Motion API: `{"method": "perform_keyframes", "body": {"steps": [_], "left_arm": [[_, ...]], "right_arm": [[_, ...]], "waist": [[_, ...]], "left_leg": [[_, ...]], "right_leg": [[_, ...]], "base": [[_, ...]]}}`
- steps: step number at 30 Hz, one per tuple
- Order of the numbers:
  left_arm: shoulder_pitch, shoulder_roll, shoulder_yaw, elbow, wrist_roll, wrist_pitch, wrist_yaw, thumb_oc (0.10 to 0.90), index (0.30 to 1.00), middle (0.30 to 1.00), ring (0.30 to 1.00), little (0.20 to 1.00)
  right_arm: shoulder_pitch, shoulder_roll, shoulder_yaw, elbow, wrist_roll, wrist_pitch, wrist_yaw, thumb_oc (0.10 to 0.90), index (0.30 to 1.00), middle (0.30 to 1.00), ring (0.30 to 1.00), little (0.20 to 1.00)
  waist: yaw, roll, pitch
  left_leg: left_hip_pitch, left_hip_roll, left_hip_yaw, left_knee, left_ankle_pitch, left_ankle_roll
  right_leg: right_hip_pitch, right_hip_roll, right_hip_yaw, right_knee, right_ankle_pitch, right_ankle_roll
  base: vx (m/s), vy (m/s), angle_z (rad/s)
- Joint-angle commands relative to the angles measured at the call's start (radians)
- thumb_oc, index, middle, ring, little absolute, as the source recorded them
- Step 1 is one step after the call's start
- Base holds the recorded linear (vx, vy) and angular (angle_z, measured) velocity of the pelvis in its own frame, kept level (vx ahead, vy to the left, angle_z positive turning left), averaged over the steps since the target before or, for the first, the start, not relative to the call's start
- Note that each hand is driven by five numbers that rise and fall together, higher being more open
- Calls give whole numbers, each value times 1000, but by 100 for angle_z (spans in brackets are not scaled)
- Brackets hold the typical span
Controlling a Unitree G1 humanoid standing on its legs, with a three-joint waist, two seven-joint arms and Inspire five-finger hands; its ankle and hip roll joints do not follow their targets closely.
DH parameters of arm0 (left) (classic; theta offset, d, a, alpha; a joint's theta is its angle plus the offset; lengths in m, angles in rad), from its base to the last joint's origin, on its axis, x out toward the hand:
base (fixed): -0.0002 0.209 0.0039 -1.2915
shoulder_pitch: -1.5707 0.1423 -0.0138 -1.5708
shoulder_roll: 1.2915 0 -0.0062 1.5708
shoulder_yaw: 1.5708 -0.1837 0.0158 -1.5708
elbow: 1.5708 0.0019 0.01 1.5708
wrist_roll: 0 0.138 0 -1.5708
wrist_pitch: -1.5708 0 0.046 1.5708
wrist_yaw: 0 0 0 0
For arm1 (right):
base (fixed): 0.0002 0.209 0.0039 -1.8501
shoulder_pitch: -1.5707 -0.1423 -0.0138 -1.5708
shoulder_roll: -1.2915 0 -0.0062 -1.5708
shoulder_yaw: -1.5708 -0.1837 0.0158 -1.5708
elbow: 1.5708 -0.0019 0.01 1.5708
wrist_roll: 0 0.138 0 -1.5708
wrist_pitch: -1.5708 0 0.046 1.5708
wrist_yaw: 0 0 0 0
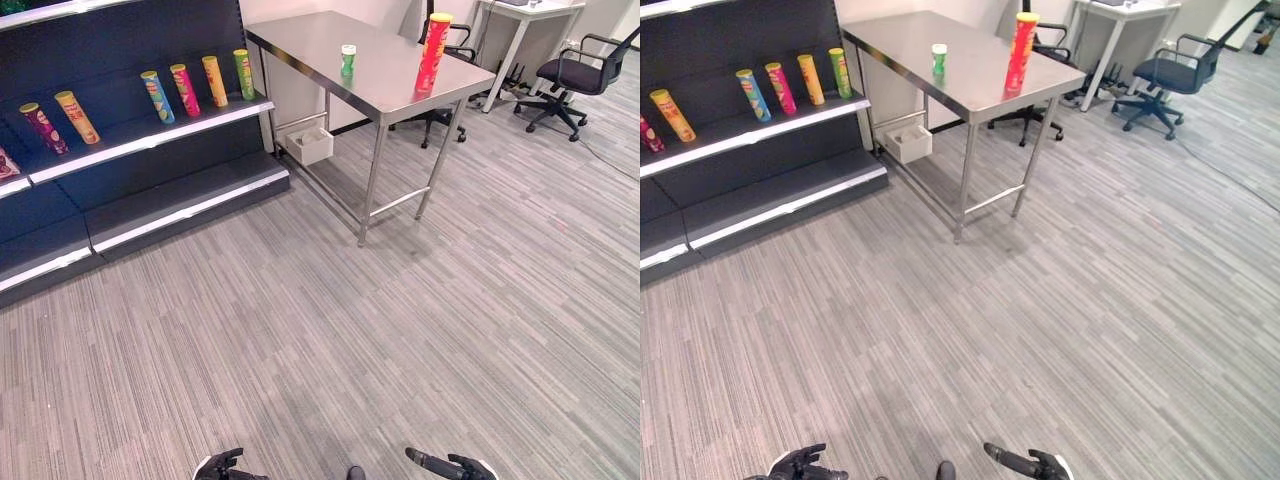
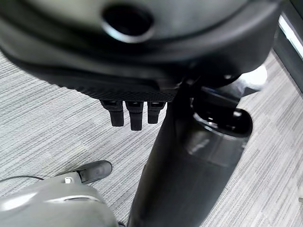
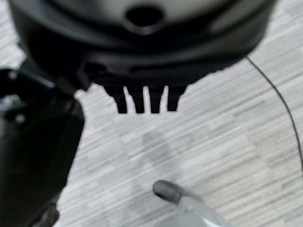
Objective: Put the goods on the table back onto the shelves and tidy them up.
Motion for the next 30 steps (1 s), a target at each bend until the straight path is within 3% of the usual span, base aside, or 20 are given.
{"method": "perform_keyframes", "body": {"steps": [1, 2, 3, 6, 7, 8, 9, 11, 13, 15, 18, 20, 21, 22, 23, 24, 25, 26, 27, 30], "left_arm": [[-52, 32, 22, -17, -84, -41, 31, 800, 900, 900, 900, 900], [-48, 28, 33, -44, -124, -44, 38, 800, 900, 900, 900, 900], [-47, 29, 35, -80, -140, -48, 49, 800, 900, 900, 900, 900], [-52, 27, 32, -78, -149, -51, 59, 800, 900, 900, 900, 900], [-46, 23, 38, -83, -158, -50, 66, 800, 900, 900, 900, 900], [-33, 16, 43, -88, -155, -49, 63, 800, 900, 900, 900, 900], [-32, 16, 43, -88, -155, -49, 63, 800, 900, 900, 900, 900], [-28, 24, 47, -99, -141, -53, 63, 800, 900, 900, 900, 900], [-29, 26, 56, -83, -136, -50, 59, 800, 900, 900, 900, 900], [-26, 24, 61, -67, -133, -52, 61, 800, 900, 900, 900, 900], [-26, 29, 65, 0, -94, -45, 63, 800, 900, 900, 900, 900], [-30, 33, 62, 12, -85, -48, 61, 800, 900, 900, 900, 900], [-42, 44, 59, 26, -67, -44, 55, 800, 900, 900, 900, 900], [-47, 48, 57, 30, -63, -43, 57, 800, 900, 900, 900, 900], [-54, 55, 55, 39, -62, -40, 65, 800, 900, 900, 900, 900], [-61, 67, 42, 37, -50, -41, 68, 800, 900, 900, 900, 900], [-74, 71, 35, 35, -37, -43, 70, 800, 900, 900, 900, 900], [-74, 71, 35, 36, -37, -43, 70, 800, 900, 900, 900, 900], [-84, 73, 24, 30, -31, -47, 69, 800, 900, 900, 900, 900], [-110, 67, 22, 36, -28, -51, 80, 800, 900, 900, 900, 900]], "right_arm": [[-29, -33, -1, -14, 50, -30, -17, 800, 900, 900, 900, 900], [-17, -32, -16, -30, 75, -37, -26, 800, 900, 900, 900, 900], [1, -34, -46, -61, 109, -46, -38, 800, 900, 900, 900, 900], [2, -37, -53, -73, 130, -48, -48, 800, 900, 900, 900, 900], [5, -41, -53, -72, 129, -46, -49, 800, 900, 900, 900, 900], [3, -45, -51, -72, 123, -45, -48, 800, 900, 900, 900, 900], [3, -45, -51, -72, 123, -45, -48, 800, 900, 900, 900, 900], [-11, -60, -43, -74, 114, -46, -45, 800, 900, 900, 900, 900], [-31, -61, -32, -61, 95, -45, -37, 800, 900, 900, 900, 900], [-29, -52, -34, -62, 97, -46, -36, 800, 900, 900, 900, 900], [-42, -26, -35, -29, 94, -40, -30, 800, 900, 900, 900, 900], [-50, -24, -23, -21, 83, -42, -26, 800, 900, 900, 900, 900], [-65, -20, -7, -16, 60, -35, -18, 800, 900, 900, 900, 900], [-72, -19, -7, -11, 61, -35, -16, 800, 900, 900, 900, 900], [-88, -22, -7, -8, 59, -34, -23, 800, 900, 900, 900, 900], [-79, -15, -12, -22, 58, -35, -33, 800, 900, 900, 900, 900], [-76, -19, -16, -17, 60, -32, -34, 800, 900, 900, 900, 900], [-76, -19, -16, -17, 60, -32, -34, 800, 900, 900, 900, 900], [-73, -20, -27, -1, 66, -28, -40, 800, 900, 900, 900, 900], [-84, -7, -38, 26, 86, -21, -51, 800, 900, 900, 900, 900]], "waist": [[0, -43, -1], [1, -46, 12], [5, -53, 47], [6, -53, 61], [16, -55, 56], [30, -49, 43], [32, -52, 45], [68, -30, 39], [78, -28, 20], [86, -26, 6], [98, -63, -43], [104, -73, -50], [105, -78, -48], [102, -80, -39], [87, -68, -12], [57, -30, 13], [37, -15, 31], [36, -15, 32], [17, -7, 51], [-17, -27, 75]], "left_leg": [[-111, 68, -14, 145, -5, -62], [-156, 68, -35, 229, 0, -67], [-266, 80, -74, 426, 83, -79], [-335, 74, -89, 494, 106, -71], [-380, 54, -74, 426, 70, -52], [-399, 53, -62, 280, 86, -48], [-391, 51, -59, 271, 90, -48], [-447, 60, -63, 2, 223, -78], [-426, 68, -26, -77, 237, -82], [-408, 68, -20, -71, 282, -78], [-370, 33, 0, -40, 241, -41], [-361, 19, 14, -31, 219, -22], [-329, -9, 31, -15, 169, 11], [-310, -26, 43, -5, 142, 31], [-241, -52, 57, -9, 104, 68], [-148, -52, 66, -48, 66, 80], [-114, -46, 60, -55, 46, 71], [-113, -46, 59, -55, 46, 71], [-89, -44, 50, -53, 22, 59], [-28, -54, 32, -63, -19, 31]], "right_leg": [[15, -79, -22, 23, -35, 111], [23, -68, -19, 26, -49, 94], [39, -54, -12, 37, -65, 61], [49, -42, -17, 34, -78, 51], [63, -43, -21, 22, -90, 59], [76, -39, -17, 13, -104, 72], [79, -43, -15, 13, -105, 72], [123, -21, 18, 13, -141, 80], [155, -14, 46, 13, -166, 92], [179, -16, 73, 14, -186, 96], [184, -85, 104, 101, -200, 134], [162, -109, 103, 161, -192, 151], [85, -144, 96, 341, -142, 180], [45, -168, 91, 438, -71, 199], [-55, -223, 61, 629, 89, 207], [-169, -295, -26, 743, 95, 193], [-212, -311, -79, 644, 34, 174], [-209, -311, -80, 643, 34, 174], [-238, -302, -111, 485, 8, 170], [-273, -253, -70, 175, 89, 207]], "base": [[39, -178, 20], [107, -230, 28], [96, -191, 27], [147, -90, 18], [394, 37, 1], [339, 53, 6], [377, 100, 5], [475, 120, -1], [456, 125, -6], [444, 178, -87], [418, 188, -93], [324, 193, -65], [263, 234, -46], [387, 395, -11], [491, 435, -30], [559, 352, -5], [431, 187, -6], [312, -49, 19], [249, -98, 34], [292, -131, 43]]}}
